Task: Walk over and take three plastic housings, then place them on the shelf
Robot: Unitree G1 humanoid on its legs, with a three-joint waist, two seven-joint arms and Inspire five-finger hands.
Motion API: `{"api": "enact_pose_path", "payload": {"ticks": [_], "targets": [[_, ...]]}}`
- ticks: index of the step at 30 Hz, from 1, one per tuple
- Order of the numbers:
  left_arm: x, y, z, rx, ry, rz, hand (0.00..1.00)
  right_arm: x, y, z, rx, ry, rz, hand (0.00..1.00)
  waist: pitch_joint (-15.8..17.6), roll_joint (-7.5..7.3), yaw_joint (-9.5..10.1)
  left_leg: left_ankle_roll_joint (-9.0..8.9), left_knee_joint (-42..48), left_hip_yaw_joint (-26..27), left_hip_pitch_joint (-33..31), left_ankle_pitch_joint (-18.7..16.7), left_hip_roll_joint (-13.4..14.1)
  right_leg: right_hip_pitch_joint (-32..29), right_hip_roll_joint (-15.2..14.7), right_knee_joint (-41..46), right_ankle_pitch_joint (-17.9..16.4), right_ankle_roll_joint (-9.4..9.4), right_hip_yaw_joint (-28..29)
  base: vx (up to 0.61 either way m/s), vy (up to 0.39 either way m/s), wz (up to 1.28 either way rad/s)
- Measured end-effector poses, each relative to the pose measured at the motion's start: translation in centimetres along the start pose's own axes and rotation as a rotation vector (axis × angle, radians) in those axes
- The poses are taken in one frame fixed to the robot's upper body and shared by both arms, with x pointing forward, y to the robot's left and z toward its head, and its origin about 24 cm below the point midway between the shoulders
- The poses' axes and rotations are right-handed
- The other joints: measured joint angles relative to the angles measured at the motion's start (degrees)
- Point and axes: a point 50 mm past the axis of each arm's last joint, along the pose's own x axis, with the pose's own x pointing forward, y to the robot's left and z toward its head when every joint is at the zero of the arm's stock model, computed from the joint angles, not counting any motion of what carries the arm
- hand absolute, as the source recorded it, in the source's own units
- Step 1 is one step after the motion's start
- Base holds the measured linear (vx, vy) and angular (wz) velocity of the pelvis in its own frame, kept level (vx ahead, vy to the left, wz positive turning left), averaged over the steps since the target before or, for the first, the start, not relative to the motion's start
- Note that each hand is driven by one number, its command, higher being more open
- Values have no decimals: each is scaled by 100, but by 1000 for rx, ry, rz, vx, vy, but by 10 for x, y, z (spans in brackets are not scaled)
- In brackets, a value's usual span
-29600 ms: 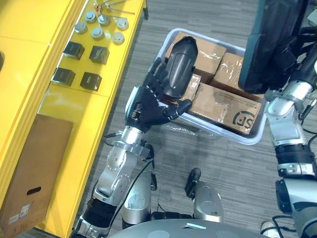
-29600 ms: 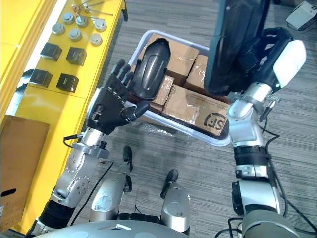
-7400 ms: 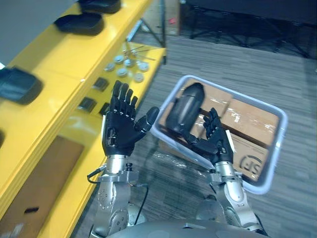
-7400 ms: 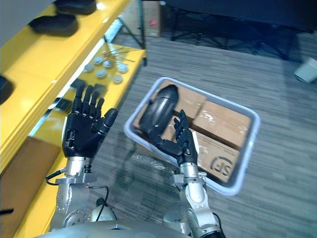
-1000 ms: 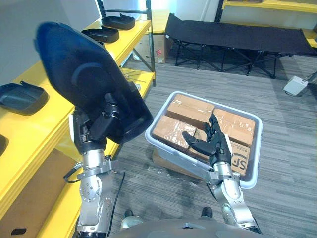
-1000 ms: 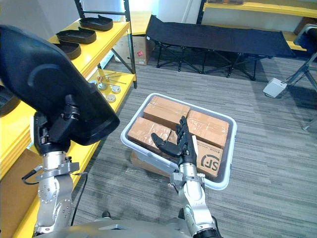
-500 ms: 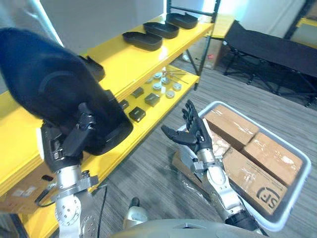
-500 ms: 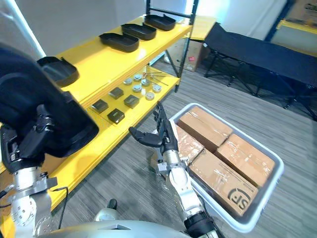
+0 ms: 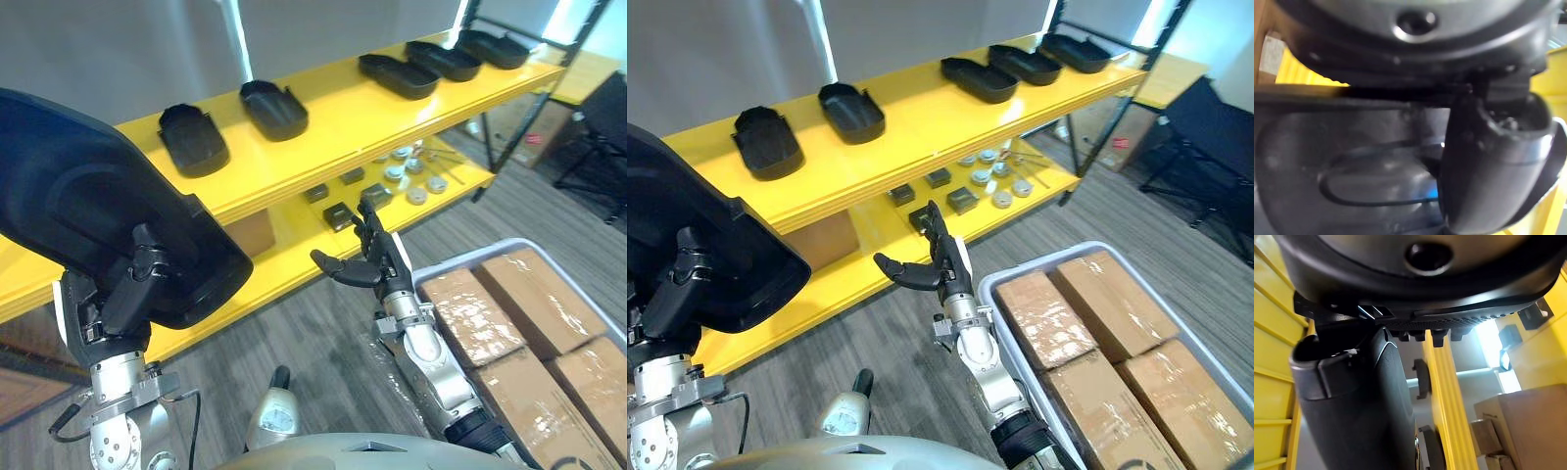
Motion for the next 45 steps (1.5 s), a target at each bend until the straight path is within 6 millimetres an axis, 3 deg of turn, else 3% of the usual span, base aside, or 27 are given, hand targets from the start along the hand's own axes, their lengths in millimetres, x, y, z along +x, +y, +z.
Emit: {"api": "enact_pose_path", "payload": {"ticks": [4,5,8,11,13,15,16,18,19,20,22,25,26,27,28,29,31,32,34,36,37,38,41,45], "targets": [[13,-13,1,-25,-41,-93,0,-1,-3,1,27,-8,-49,100,70,-126,-237,-13,-330,-499,-51,268,-272,-394,-12,893,-889,-477,1018,-18,-50,75],[17,-17,2,-34,-53,-124,0,-1,-6,2,26,-16,-61,100,82,-146,-236,-31,-384,-589,-128,376,-298,-512,-13,1043,-968,-470,1149,-15,-84,63],[23,-30,0,-73,-68,-177,0,1,-20,9,17,-58,-102,100,338,-116,-263,-3,-422,-750,-265,571,-370,-633,-51,1371,-1163,-194,1225,-56,-68,49],[24,-34,-1,-83,-70,-185,0,10,-29,23,-4,-132,-107,100,682,11,-361,178,-385,-741,-360,709,-368,-734,-50,1594,-1364,15,1205,-132,-29,19],[23,-36,-3,-95,-61,-189,0,10,-37,29,-25,-164,-122,100,827,99,-361,448,-368,-714,-418,611,-367,-776,-50,1686,-1408,88,1150,-158,-4,20],[23,-36,-1,-96,-80,-185,0,10,-38,35,-25,-189,-128,100,1037,14,-371,518,51,-381,-579,305,-404,-765,-159,1716,-1400,100,1141,-80,23,6],[22,-35,0,-96,-89,-183,0,10,-38,37,-24,-200,-129,100,1079,12,-359,533,296,-355,-671,299,-427,-755,-178,1739,-1407,120,1170,-17,57,-13],[24,-34,1,-94,-101,-166,0,10,-36,40,-19,-224,-128,100,1124,-129,-355,211,684,-190,-721,55,-563,-686,-377,1761,-1408,161,1272,57,106,-18],[25,-35,1,-96,-106,-163,0,11,-35,42,-25,-235,-128,100,1150,-162,-359,203,782,-153,-726,-1,-616,-651,-443,1759,-1399,160,1282,119,149,-12],[27,-35,2,-98,-114,-156,0,12,-33,43,-38,-247,-127,100,1193,-212,-364,212,1043,-82,-729,-155,-721,-535,-562,1777,-1293,232,1296,96,145,-7],[28,-34,3,-91,-124,-155,0,12,-32,45,-22,-264,-137,100,1173,-161,-380,260,1346,-69,-721,-438,-741,-498,-598,1933,-963,111,1390,71,174,-5],[34,-30,10,-30,-170,-157,0,11,-31,57,-2,-351,-144,100,1147,-122,-371,290,1171,17,-559,-599,-696,-719,-669,2400,-291,-576,1498,30,155,-1],[36,-28,11,-19,-181,-145,0,14,-30,62,5,-383,-143,100,1146,-133,-393,304,877,133,-346,-607,-708,-952,-767,2755,205,-763,1726,66,134,2],[37,-27,12,-10,-185,-137,0,15,-30,64,7,-392,-143,100,1146,-133,-437,345,748,146,-234,-634,-725,-1082,-807,2957,549,-772,1876,135,203,34],[41,-26,15,17,-207,-138,0,17,-28,68,15,-414,-137,100,1124,-126,-582,424,417,121,9,-679,-736,-1308,-790,3500,696,-614,2108,135,111,49],[45,-27,16,17,-218,-145,0,18,-28,70,16,-426,-133,100,1147,-85,-615,517,220,28,123,-641,-691,-1378,-608,3635,154,-566,2167,151,55,63],[56,-32,18,-12,-264,-138,0,27,-26,84,-15,-480,-79,100,1122,4,-677,822,-8,-297,328,-413,-599,-1556,356,3151,-1060,-735,2141,108,-7,51],[59,-34,18,-19,-272,-140,0,28,-26,88,-22,-496,-70,100,1120,20,-682,813,31,-375,327,-318,-628,-1566,524,2886,-1149,-760,2150,78,8,57],[66,-41,16,-46,-285,-155,0,27,-29,102,-28,-556,-75,100,1116,29,-758,786,41,-699,313,-197,-805,-1706,911,2168,-1204,-875,2437,71,-56,83],[71,-49,9,-66,-265,-184,0,24,-37,120,-31,-647,-110,100,1124,59,-1014,783,-3,-1107,297,-185,-990,-1864,1236,1694,-1165,-857,3104,126,-146,135],[71,-51,6,-66,-255,-194,0,22,-40,125,-34,-669,-124,100,1099,12,-1017,776,5,-1084,296,-189,-1053,-1835,1249,1505,-1131,-805,3198,126,-195,139],[71,-51,2,-54,-222,-201,0,18,-50,138,-60,-728,-151,100,1051,-13,-1037,737,38,-942,330,-212,-1110,-1636,1156,1403,-772,-736,3011,130,-146,114],[69,-41,4,-22,-215,-193,0,22,-66,169,-108,-846,-170,100,926,49,-940,527,84,-725,335,-168,-853,-1337,1302,1188,-738,-777,2651,171,-120,65],[59,-27,-1,-32,-149,-147,0,26,-69,195,-121,-940,-128,100,570,-15,-738,456,7,-608,415,-235,-733,-1046,1476,743,-660,-850,2620,189,-72,16]]}}
